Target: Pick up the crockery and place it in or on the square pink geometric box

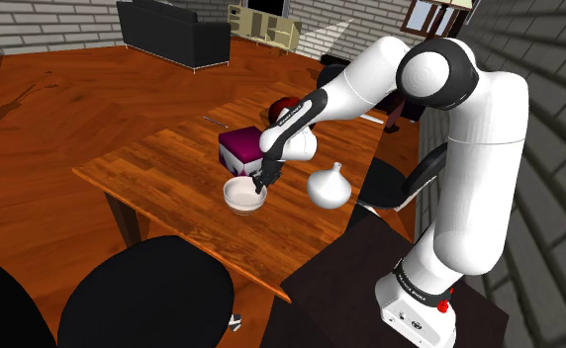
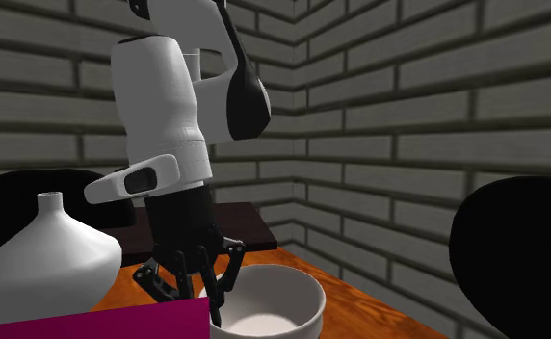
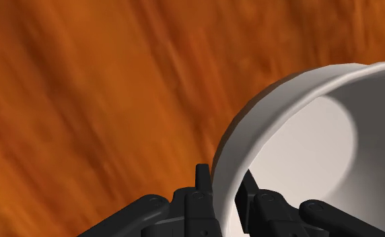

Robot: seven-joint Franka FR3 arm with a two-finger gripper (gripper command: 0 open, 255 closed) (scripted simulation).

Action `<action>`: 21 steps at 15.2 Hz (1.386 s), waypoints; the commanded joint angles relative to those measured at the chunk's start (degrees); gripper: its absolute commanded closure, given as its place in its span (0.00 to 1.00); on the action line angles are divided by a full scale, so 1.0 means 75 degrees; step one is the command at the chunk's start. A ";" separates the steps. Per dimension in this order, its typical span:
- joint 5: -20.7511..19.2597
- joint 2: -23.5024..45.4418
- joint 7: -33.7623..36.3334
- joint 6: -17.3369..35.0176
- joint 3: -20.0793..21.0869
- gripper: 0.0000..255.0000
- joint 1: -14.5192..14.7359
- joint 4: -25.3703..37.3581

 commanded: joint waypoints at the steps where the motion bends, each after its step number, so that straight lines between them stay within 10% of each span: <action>1: 0.0000 0.0002 0.0001 0.0002 -0.0001 1.00 0.0000 0.0002; 21: -0.0819 -0.1738 0.0873 -0.1646 -0.0433 1.00 0.0256 -0.0049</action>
